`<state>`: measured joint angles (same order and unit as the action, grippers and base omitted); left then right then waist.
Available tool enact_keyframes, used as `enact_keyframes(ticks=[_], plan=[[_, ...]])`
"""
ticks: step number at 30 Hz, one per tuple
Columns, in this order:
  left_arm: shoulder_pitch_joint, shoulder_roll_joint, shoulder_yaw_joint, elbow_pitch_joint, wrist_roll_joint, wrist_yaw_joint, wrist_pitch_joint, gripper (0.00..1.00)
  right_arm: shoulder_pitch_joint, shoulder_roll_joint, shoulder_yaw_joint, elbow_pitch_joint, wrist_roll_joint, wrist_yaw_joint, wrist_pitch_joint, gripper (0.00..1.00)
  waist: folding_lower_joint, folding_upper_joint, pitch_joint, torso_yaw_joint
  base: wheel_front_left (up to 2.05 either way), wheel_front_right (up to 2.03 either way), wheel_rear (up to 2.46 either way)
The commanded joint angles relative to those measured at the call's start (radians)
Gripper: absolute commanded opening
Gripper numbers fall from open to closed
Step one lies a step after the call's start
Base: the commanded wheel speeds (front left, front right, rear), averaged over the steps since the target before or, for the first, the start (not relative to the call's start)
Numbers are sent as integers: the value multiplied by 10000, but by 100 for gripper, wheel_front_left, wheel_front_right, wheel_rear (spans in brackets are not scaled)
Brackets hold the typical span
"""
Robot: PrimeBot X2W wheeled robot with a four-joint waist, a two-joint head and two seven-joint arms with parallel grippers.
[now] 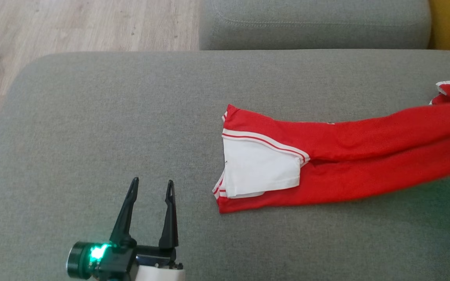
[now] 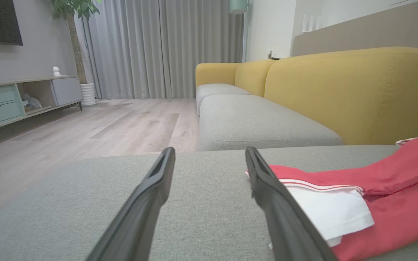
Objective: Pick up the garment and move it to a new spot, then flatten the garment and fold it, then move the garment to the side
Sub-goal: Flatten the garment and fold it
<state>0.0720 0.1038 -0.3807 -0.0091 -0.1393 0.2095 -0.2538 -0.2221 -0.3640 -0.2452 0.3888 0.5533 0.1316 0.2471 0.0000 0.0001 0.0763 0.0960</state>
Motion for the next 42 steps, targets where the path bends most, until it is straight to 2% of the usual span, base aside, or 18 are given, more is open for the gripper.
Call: enact_keyframes(ticks=[1,6,9,15,20,24,37,38,39,42], plan=[[-56,-134,450,-235,123,-77,-80,100,-258,-18,373,-1179,626,-9,293,0,0,-1,-52,-14,0,0,0],[-31,-250,498,-151,168,-206,-80,100,-257,678,1125,-3163,1553,-9,942,0,0,-1,-99,65,0,0,0],[-36,-284,503,-105,188,-281,-80,100,-303,1001,1515,-3630,1574,-9,1064,0,0,-1,-110,159,0,0,0],[-75,-339,562,23,339,-431,-80,100,-692,2261,2891,-3930,1681,-9,1170,0,0,-1,-111,474,0,0,0],[-110,-388,594,124,384,-536,-80,100,-937,2843,3985,-3304,1498,-9,915,0,0,-1,-138,822,0,0,0],[-96,-439,567,174,399,-580,-80,100,-1137,3080,4952,-2289,1505,-9,538,0,0,-1,-106,1141,0,0,0],[-260,-513,458,314,361,-651,-80,100,-1874,3136,7181,499,2512,-9,-1089,0,0,-1,142,1631,0,0,0],[-279,-516,454,320,357,-647,-80,100,-1957,3136,7287,670,2611,-9,-1253,41,0,-1,158,1644,0,0,0],[-296,-518,451,321,352,-642,-80,100,-2036,3136,7390,807,2748,-9,-1437,100,0,-1,173,1654,0,0,0],[-327,-524,438,349,344,-637,-80,100,-2247,3137,7639,1082,3140,-9,-2046,100,0,-1,182,1679,0,0,0]])
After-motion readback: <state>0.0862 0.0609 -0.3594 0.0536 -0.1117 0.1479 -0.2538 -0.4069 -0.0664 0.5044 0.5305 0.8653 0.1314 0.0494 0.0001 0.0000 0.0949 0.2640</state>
